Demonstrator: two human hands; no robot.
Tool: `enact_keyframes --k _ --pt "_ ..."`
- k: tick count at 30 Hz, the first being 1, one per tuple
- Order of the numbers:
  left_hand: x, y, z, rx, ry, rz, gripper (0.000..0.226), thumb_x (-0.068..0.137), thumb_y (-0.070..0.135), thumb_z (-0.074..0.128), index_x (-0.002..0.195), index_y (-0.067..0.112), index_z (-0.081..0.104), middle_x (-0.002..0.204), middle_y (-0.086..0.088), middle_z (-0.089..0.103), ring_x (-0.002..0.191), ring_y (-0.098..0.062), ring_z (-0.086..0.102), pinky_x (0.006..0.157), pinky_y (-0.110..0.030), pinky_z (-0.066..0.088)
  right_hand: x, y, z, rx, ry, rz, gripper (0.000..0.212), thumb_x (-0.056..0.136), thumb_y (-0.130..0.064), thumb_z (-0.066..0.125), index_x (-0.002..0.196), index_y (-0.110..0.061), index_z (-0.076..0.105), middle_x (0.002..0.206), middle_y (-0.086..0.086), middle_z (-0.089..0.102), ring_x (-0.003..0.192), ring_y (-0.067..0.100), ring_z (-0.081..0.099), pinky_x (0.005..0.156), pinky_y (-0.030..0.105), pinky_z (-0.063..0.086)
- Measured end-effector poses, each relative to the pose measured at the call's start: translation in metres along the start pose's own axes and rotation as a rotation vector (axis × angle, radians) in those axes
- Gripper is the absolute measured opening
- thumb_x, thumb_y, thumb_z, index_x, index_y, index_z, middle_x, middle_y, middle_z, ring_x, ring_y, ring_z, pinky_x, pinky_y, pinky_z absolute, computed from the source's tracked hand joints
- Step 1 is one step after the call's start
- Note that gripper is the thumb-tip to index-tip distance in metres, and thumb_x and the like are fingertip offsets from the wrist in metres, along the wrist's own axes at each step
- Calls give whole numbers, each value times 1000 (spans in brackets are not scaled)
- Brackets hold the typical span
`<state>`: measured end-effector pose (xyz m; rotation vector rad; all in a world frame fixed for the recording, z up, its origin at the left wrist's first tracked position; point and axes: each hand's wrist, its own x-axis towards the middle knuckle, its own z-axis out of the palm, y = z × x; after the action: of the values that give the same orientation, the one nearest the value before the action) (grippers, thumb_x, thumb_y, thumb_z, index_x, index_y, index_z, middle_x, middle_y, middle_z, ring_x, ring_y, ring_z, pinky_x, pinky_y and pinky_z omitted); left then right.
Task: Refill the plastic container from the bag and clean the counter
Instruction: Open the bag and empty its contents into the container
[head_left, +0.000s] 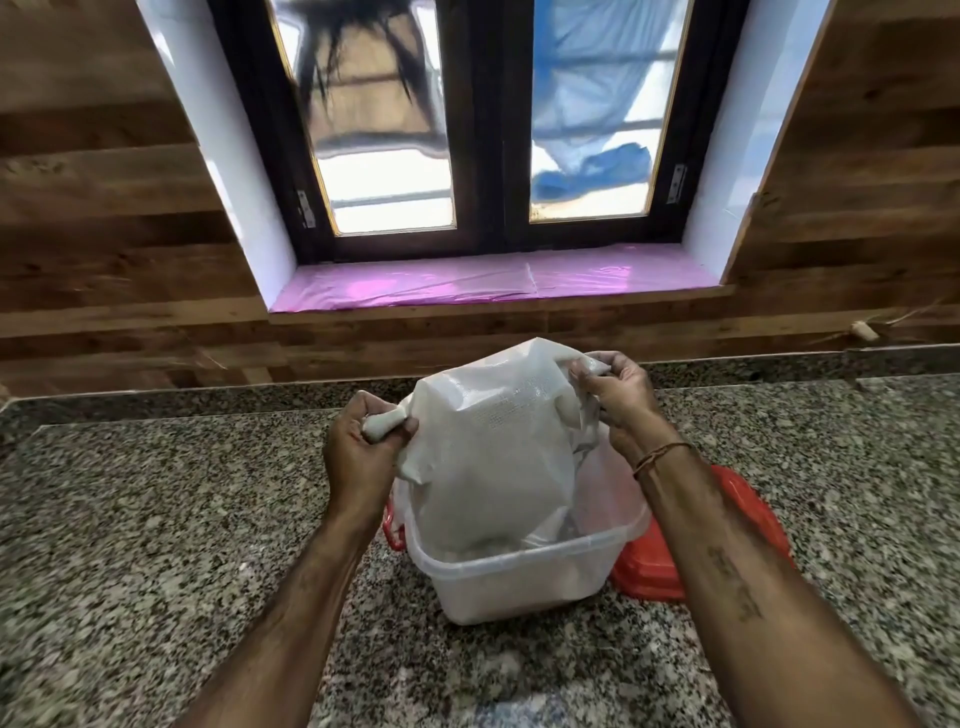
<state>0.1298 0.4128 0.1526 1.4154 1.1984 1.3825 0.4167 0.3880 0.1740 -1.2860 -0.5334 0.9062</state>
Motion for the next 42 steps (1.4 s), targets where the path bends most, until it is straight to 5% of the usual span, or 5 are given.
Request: enact_keyframes --k 13,25,33,38,42 --pt "-4 14 -3 282 -54 133 31 74 9 86 71 20 57 71 9 68 67 -12 60 62 -46 56 7 0 -50 -280 -153 -213 26 90 5 67 82 -18 59 70 1 58 53 7 52 48 22 49" --pt "-1 55 0 825 39 267 24 77 29 78 80 24 54 79 6 68 76 -27 65 58 -35 48 8 -34 -64 -1098 -42 -743 17 82 -12 73 78 -20 59 89 2 56 85 24 57 71 41 53" --pt "28 73 -20 917 -426 44 38 66 58 71 96 38 57 97 11 72 87 -19 69 80 -41 58 -2 -45 -67 -1126 -72 -809 24 77 -6 71 71 -20 53 72 -3 53 67 18 49 60 35 43" --pt "13 88 31 914 -455 325 49 85 68 62 123 37 61 126 16 66 113 -16 63 98 -43 49 -7 -47 -59 -1020 -148 -845 23 77 -4 77 73 -11 55 72 4 54 67 16 46 60 23 35" --pt "6 85 74 811 -380 457 25 83 51 75 90 29 66 97 12 71 98 -21 67 76 -35 49 -11 -52 -60 -948 -192 -809 22 78 -5 80 75 -8 58 75 6 57 69 13 45 63 28 38"
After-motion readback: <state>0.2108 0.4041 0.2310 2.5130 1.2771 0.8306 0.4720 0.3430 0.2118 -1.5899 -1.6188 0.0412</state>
